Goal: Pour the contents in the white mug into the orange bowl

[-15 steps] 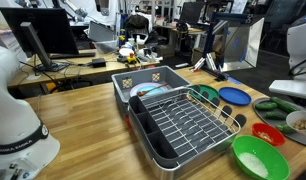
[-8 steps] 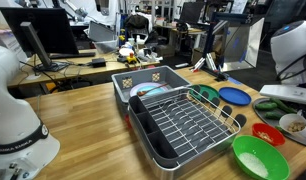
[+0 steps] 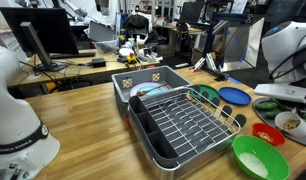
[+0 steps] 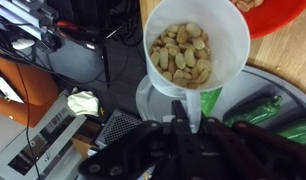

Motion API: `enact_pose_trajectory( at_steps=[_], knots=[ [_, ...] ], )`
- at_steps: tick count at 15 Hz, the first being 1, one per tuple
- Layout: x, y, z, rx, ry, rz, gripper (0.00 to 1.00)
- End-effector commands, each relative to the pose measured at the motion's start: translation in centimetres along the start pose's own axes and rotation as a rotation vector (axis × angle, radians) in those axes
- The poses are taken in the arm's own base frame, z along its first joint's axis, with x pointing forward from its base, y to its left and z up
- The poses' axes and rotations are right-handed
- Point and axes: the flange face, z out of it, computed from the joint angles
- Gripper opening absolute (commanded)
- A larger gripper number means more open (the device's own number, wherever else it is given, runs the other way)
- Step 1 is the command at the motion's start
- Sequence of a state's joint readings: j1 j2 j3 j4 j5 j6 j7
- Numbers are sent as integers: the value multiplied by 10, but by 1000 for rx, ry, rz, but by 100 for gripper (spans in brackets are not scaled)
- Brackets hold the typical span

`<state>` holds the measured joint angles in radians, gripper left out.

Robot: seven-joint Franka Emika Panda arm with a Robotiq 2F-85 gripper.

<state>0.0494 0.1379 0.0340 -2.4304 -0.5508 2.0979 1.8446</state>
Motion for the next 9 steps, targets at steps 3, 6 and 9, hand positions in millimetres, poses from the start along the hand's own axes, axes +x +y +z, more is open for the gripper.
enact_pose_trajectory(
  at_steps=[3,6,9],
  knots=[
    [0,0,0,-2,-1,1,2],
    [-4,3,-3,-17,5,-2,2],
    [-10,7,-5,-46,27,-2,2]
  ],
)
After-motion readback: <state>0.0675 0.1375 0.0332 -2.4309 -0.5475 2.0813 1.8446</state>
